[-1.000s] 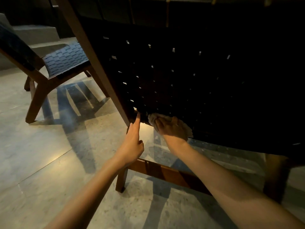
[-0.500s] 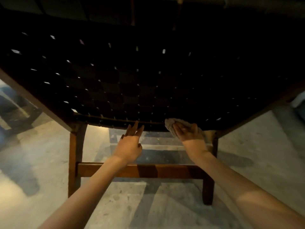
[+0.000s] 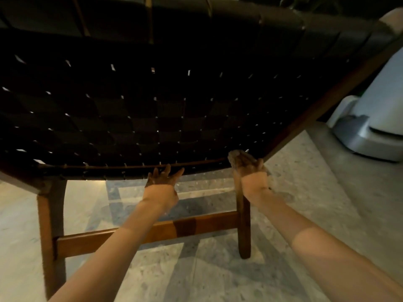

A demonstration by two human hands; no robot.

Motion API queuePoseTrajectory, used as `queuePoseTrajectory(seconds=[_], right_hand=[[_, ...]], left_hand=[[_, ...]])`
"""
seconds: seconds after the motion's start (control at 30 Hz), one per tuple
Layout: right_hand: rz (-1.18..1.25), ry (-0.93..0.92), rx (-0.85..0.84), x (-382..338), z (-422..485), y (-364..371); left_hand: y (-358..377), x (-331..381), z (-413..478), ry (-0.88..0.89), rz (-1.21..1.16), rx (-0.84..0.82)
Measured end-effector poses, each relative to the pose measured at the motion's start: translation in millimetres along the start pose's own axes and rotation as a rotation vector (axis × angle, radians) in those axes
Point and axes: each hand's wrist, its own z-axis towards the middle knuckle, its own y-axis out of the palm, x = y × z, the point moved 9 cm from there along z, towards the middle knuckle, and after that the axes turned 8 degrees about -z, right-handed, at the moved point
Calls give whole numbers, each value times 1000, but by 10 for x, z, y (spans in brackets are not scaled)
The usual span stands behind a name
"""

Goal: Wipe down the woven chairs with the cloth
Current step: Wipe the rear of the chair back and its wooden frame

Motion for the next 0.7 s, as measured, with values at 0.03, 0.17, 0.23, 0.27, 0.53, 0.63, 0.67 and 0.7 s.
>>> queuePoseTrajectory(seconds=[0.03,0.17,0.23,0.27,0.53,0.63,0.67,0.7], right_hand=[[-24,-88,-4,-82,-60,-117],[-277,-239,367,-55,-442,-1004],[-270,-228,610,77,-664,-1499],[-275,-222,679,135,-728,-1706],[-497,-109,689,353,-483,-2367],[-574,-23,588,405,-340,-2274],[-595,-13,560,398,-302,-2239],[-613,-13,545,381,-268,-2199]], left_hand=[[-20,21,-5,-3,-2,-14],[-38,72,-43,-1,-42,7],[-19,84,-41,-2,-4,23],[-9,91,-37,-3,18,36],[-54,115,-4,48,71,204],[-63,104,-22,44,40,209],[-70,108,-29,45,48,213],[-73,114,-30,46,65,213]])
